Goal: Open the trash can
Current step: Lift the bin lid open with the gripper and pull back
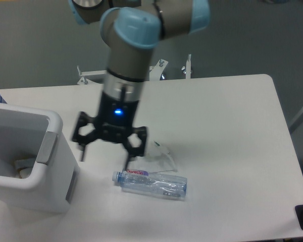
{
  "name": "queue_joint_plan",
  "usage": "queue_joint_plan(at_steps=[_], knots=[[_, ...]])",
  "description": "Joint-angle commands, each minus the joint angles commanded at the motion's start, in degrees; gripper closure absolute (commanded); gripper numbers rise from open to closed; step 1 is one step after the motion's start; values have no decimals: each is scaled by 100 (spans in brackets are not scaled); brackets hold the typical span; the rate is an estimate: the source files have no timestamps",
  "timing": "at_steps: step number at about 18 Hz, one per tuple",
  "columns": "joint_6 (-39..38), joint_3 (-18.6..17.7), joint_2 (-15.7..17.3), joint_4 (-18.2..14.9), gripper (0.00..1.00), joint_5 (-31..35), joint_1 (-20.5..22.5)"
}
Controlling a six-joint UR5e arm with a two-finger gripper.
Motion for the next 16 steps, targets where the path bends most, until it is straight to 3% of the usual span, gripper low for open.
queue_joint_plan(at_steps=[3, 8, 11, 13, 16], knots=[[1099, -185, -97, 0, 0, 854, 307], [1997, -247, -351, 17, 0, 917, 896], [3022, -229, -466, 0, 0, 917, 1256], [3709, -334, -475, -52, 0, 1004, 1389], [4011, -554, -492, -35, 0, 1329, 1390]])
